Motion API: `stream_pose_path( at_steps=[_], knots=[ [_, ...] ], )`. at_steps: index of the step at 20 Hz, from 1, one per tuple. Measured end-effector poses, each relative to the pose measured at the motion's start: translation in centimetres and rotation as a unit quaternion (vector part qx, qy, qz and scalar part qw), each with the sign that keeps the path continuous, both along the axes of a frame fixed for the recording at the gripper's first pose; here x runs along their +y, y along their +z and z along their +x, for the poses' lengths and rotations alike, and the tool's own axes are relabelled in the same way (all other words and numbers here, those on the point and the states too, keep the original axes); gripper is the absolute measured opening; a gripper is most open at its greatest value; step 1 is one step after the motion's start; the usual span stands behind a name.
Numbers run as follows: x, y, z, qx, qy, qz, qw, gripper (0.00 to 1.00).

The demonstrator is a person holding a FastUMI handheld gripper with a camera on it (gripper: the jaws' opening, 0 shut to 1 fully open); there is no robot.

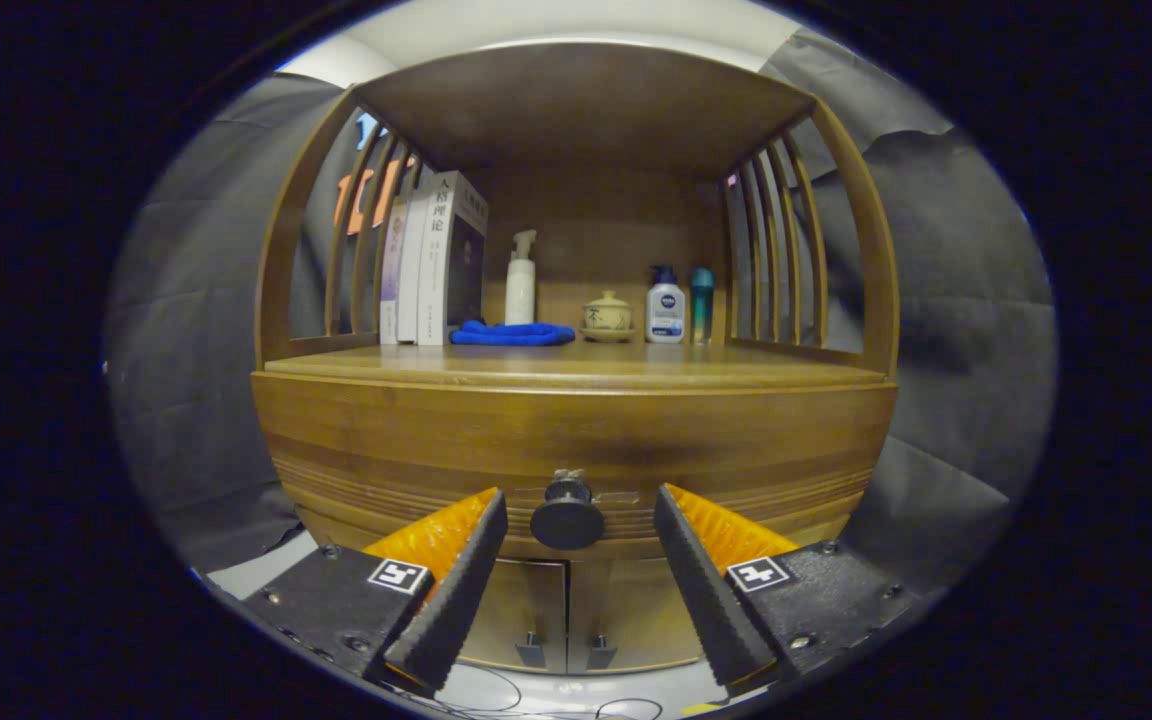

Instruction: Pull open the drawer, take out the items inside it, and place them on the countertop above the cabinet.

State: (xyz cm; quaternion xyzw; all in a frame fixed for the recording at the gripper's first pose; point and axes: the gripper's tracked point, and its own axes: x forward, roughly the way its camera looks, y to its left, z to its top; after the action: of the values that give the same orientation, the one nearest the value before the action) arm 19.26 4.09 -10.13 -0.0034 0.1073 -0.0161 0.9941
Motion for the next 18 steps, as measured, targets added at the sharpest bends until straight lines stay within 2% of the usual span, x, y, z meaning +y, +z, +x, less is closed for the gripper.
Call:
stream_pose_path(
  at_steps=[2, 5, 8, 11, 18],
  knots=[
    [0.3, -0.4, 0.6, 0.004, 0.005, -0.007, 1.000, 0.84],
    [-0.1, -0.7, 1.7, 0.000, -0.011, -0.033, 0.999, 0.67],
    [-0.2, -1.0, 1.8, 0.003, -0.015, -0.012, 1.000, 0.49],
    [-0.2, -1.0, 1.9, 0.011, -0.010, 0.021, 1.000, 0.47],
    [-0.4, -1.2, 1.7, 0.024, -0.002, 0.011, 1.000, 0.34]
  ],
)
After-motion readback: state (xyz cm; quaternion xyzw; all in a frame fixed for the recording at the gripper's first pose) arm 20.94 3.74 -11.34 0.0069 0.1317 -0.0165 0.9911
